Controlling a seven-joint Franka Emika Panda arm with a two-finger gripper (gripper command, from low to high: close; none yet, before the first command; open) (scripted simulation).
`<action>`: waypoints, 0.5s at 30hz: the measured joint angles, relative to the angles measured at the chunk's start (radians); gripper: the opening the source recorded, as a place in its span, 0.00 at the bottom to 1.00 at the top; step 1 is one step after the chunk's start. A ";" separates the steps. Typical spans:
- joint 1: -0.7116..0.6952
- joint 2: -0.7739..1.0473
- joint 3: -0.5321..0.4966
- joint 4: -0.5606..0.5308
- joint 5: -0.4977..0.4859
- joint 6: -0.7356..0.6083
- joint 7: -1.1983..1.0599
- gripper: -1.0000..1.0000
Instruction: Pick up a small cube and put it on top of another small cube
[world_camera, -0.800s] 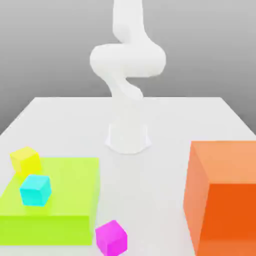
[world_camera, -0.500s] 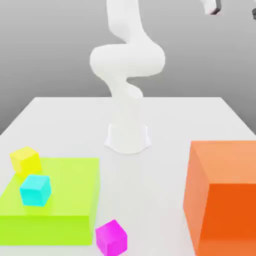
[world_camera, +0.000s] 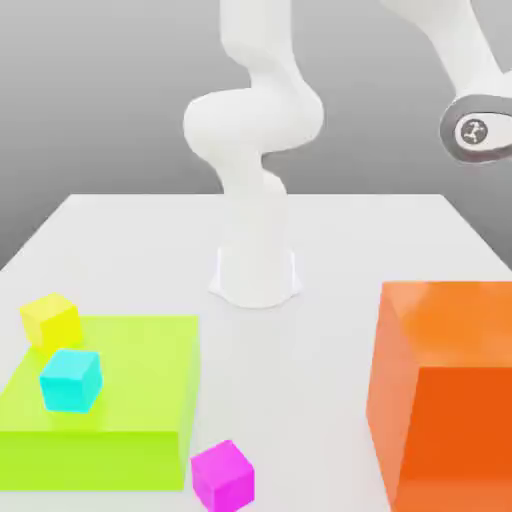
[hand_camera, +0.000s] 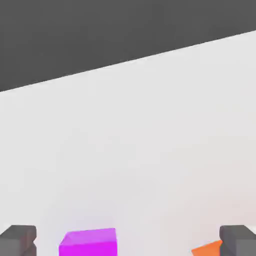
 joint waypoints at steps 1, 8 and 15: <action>0.005 0.036 -0.021 -0.010 -0.031 0.019 0.015 0.50; 0.140 0.241 -0.206 0.019 -0.215 0.168 0.147 0.00; 0.124 0.220 -0.186 0.013 -0.198 0.150 0.135 0.00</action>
